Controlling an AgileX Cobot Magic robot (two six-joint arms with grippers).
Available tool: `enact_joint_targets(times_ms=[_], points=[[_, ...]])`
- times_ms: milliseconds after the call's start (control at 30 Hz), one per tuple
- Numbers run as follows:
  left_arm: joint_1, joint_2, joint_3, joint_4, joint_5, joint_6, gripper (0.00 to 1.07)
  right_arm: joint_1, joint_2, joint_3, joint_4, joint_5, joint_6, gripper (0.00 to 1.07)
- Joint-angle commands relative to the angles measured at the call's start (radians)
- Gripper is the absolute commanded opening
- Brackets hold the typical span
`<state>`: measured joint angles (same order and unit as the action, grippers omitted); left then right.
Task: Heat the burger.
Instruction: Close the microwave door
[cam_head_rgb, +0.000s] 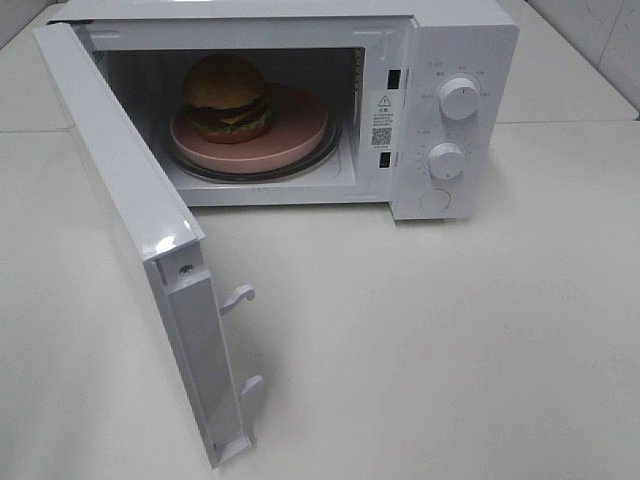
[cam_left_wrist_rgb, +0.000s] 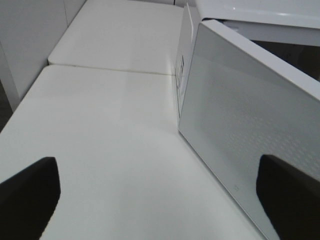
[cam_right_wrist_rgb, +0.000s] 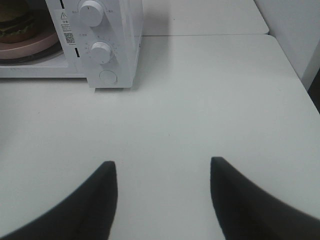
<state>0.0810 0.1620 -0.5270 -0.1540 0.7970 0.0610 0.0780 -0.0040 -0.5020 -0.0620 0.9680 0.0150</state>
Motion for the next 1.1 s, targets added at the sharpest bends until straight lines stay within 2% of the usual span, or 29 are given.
enact_joint_targets(times_ms=[33, 67, 100, 133, 167, 200, 233, 267, 300, 333, 400, 600, 667, 700, 733, 767, 800, 867, 900, 933, 967, 1000, 1033, 1067, 1100], points=[[0.004, 0.063, 0.046, -0.007, -0.171, 0.077, 0.95, -0.005, -0.026, 0.007, 0.001, -0.005, -0.001, 0.57], [0.004, 0.063, 0.046, -0.007, -0.171, 0.077, 0.95, -0.005, -0.026, 0.007, 0.001, -0.005, -0.001, 0.57], [0.004, 0.100, 0.067, -0.008, -0.240, 0.117, 0.88, -0.005, -0.026, 0.007, 0.001, -0.005, -0.001, 0.57], [0.004, 0.100, 0.067, -0.008, -0.240, 0.117, 0.88, -0.005, -0.026, 0.007, 0.001, -0.005, -0.001, 0.57], [0.004, 0.123, 0.079, -0.008, -0.280, 0.135, 0.81, -0.005, -0.026, 0.007, 0.001, -0.005, -0.001, 0.57], [0.004, 0.164, 0.105, -0.008, -0.373, 0.161, 0.65, -0.005, -0.026, 0.007, 0.001, -0.005, -0.001, 0.57], [0.004, 0.164, 0.105, -0.008, -0.373, 0.161, 0.65, -0.005, -0.026, 0.007, 0.001, -0.005, -0.001, 0.57], [0.004, 0.188, 0.119, -0.008, -0.423, 0.166, 0.54, -0.005, -0.026, 0.007, 0.001, -0.005, -0.001, 0.57], [0.004, 0.233, 0.147, -0.015, -0.513, 0.164, 0.28, -0.005, -0.026, 0.007, 0.001, -0.005, -0.001, 0.57], [0.004, 0.233, 0.147, -0.015, -0.513, 0.164, 0.28, -0.005, -0.026, 0.007, 0.001, -0.005, -0.001, 0.57], [0.004, 0.308, 0.189, -0.034, -0.655, 0.144, 0.00, -0.005, -0.026, 0.007, 0.001, -0.005, -0.001, 0.57], [0.004, 0.414, 0.247, -0.032, -0.859, 0.118, 0.00, -0.005, -0.026, 0.007, 0.001, -0.005, -0.001, 0.57], [0.004, 0.481, 0.280, -0.022, -0.968, 0.064, 0.00, -0.005, -0.026, 0.007, 0.001, -0.005, -0.001, 0.57], [0.004, 0.481, 0.280, -0.022, -0.968, 0.064, 0.00, -0.005, -0.026, 0.007, 0.001, -0.005, -0.001, 0.57], [0.004, 0.526, 0.293, 0.031, -1.023, -0.004, 0.00, -0.005, -0.026, 0.007, 0.001, -0.005, -0.001, 0.57], [0.004, 0.547, 0.298, 0.077, -1.048, -0.037, 0.00, -0.005, -0.026, 0.007, 0.001, -0.005, -0.001, 0.57], [0.004, 0.547, 0.298, 0.077, -1.048, -0.037, 0.00, -0.005, -0.026, 0.007, 0.001, -0.005, -0.001, 0.57], [0.004, 0.670, 0.303, 0.270, -1.135, -0.233, 0.00, -0.005, -0.026, 0.007, 0.001, -0.005, -0.001, 0.57], [0.004, 0.670, 0.303, 0.270, -1.135, -0.233, 0.00, -0.005, -0.026, 0.007, 0.001, -0.005, -0.001, 0.57], [0.004, 0.696, 0.303, 0.316, -1.156, -0.275, 0.00, -0.005, -0.026, 0.007, 0.001, -0.005, -0.001, 0.57], [0.004, 0.762, 0.303, 0.444, -1.226, -0.349, 0.00, -0.005, -0.026, 0.007, 0.001, -0.005, -0.001, 0.57], [0.004, 0.762, 0.303, 0.444, -1.226, -0.349, 0.00, -0.005, -0.026, 0.007, 0.001, -0.005, -0.001, 0.57], [0.004, 0.788, 0.303, 0.513, -1.271, -0.375, 0.00, -0.005, -0.026, 0.007, 0.001, -0.005, -0.001, 0.57], [0.004, 0.788, 0.303, 0.513, -1.271, -0.375, 0.00, -0.005, -0.026, 0.007, 0.001, -0.005, -0.001, 0.57], [0.004, 0.850, 0.303, 0.619, -1.362, -0.421, 0.00, -0.005, -0.026, 0.007, 0.001, -0.005, -0.001, 0.57]])
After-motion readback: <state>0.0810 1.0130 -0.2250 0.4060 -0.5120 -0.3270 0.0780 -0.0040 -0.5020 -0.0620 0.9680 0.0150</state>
